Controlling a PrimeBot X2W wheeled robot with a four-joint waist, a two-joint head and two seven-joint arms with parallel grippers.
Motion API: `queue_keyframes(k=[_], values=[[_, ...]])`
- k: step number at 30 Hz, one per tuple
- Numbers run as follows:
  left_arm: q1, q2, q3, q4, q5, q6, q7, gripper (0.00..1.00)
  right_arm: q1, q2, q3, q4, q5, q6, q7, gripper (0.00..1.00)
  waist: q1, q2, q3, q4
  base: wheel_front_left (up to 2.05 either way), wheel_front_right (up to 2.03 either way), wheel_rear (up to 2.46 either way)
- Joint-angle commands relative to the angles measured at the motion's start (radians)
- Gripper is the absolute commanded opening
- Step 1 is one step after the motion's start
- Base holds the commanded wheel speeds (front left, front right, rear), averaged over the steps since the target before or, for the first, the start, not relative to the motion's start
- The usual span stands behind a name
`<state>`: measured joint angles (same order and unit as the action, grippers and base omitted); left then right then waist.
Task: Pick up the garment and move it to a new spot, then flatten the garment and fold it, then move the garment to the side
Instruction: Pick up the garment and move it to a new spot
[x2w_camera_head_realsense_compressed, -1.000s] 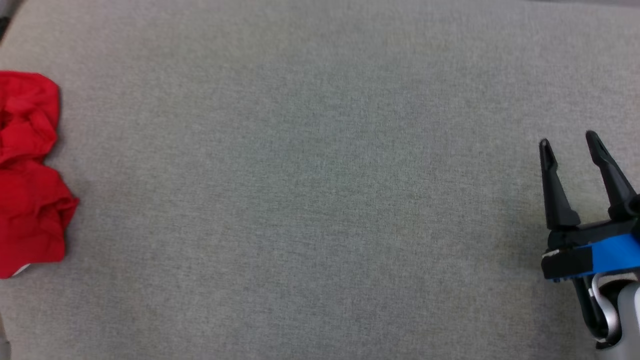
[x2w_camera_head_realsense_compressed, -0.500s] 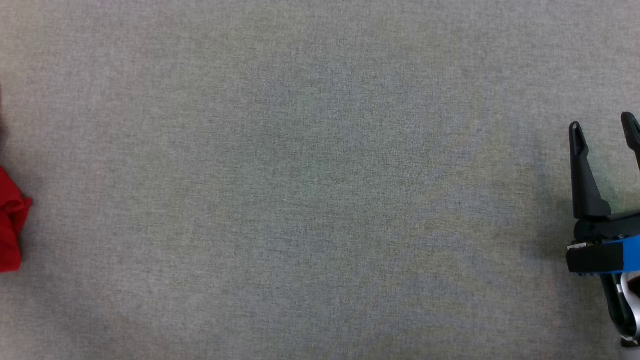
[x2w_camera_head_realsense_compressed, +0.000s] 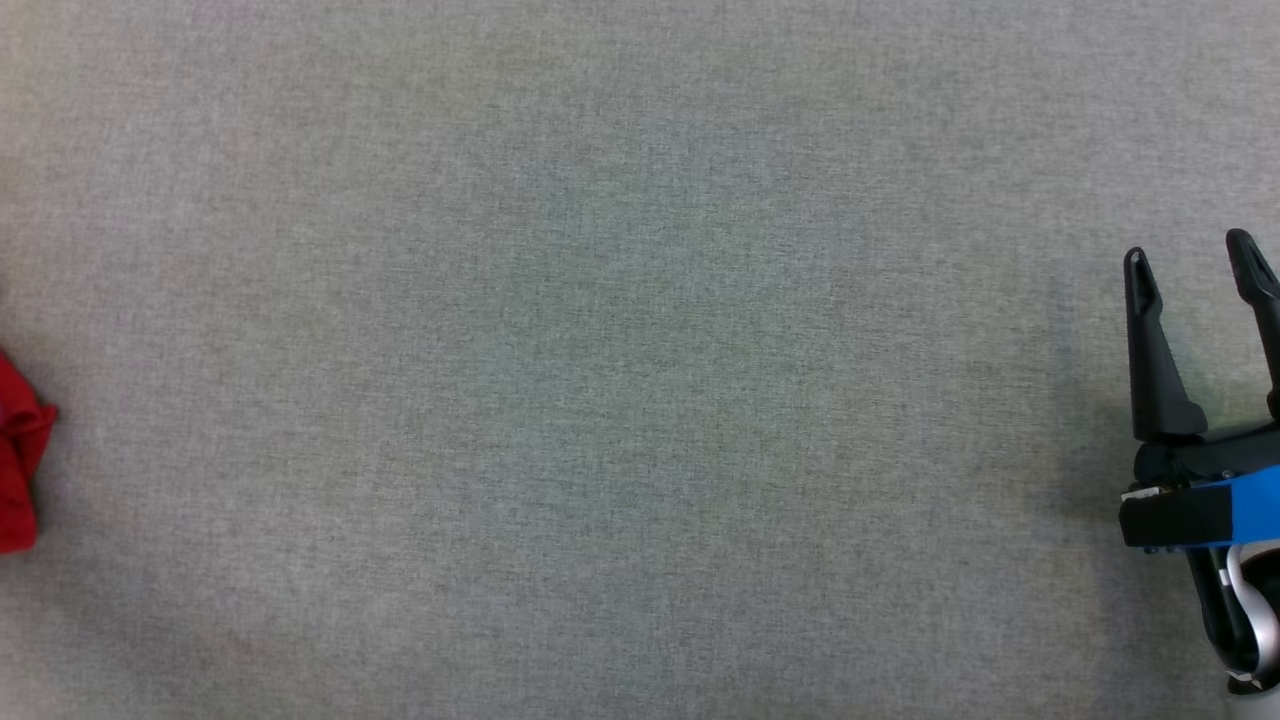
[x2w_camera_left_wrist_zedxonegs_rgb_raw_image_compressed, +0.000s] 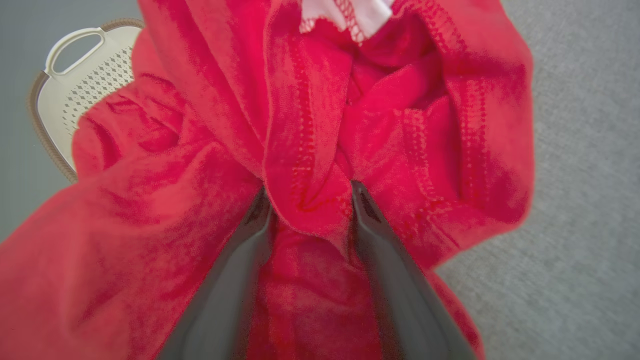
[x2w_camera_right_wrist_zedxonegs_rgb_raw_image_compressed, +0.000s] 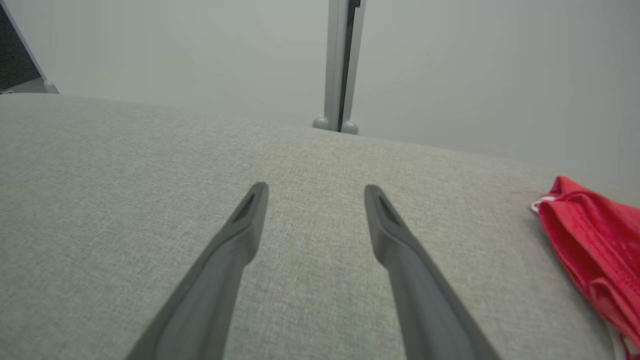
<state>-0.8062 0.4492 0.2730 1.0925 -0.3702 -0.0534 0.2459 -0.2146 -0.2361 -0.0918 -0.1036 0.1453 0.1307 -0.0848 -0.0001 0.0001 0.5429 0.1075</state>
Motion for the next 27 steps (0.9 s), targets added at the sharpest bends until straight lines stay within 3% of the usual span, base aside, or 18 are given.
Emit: queue_keyframes(k=[1,7,15,24,27], values=[[0.041,-0.040,-0.019,0.061,0.001,-0.004,0.025,0.00,-0.006,0.002,0.003,0.004,0.003,0.000,-0.005,1.00,0.0001,-0.0001,-0.004,-0.005,0.00,0.00,0.00],[0.015,-0.019,-0.034,0.064,0.011,-0.026,-0.054,0.00,-0.003,0.018,0.005,0.026,0.001,0.000,-0.016,1.00,0.0001,-0.0001,-0.042,-0.031,0.00,0.00,0.00],[-0.072,0.030,-0.088,-0.011,0.059,-0.041,-0.244,0.00,0.010,0.056,0.014,0.087,0.005,0.000,-0.050,1.00,0.0001,-0.0001,-0.136,-0.081,0.00,0.00,0.00],[-0.193,0.016,-0.188,-0.131,0.122,-0.059,-0.376,0.00,0.023,0.099,0.022,0.164,0.014,0.000,-0.090,1.00,0.0001,-0.0001,-0.241,-0.156,0.00,0.00,0.00],[-0.241,-0.016,-0.233,-0.198,0.139,-0.064,-0.384,0.00,0.031,0.115,0.025,0.186,0.014,0.000,-0.103,1.00,0.0001,-0.0001,-0.269,-0.193,0.00,0.00,0.00]])
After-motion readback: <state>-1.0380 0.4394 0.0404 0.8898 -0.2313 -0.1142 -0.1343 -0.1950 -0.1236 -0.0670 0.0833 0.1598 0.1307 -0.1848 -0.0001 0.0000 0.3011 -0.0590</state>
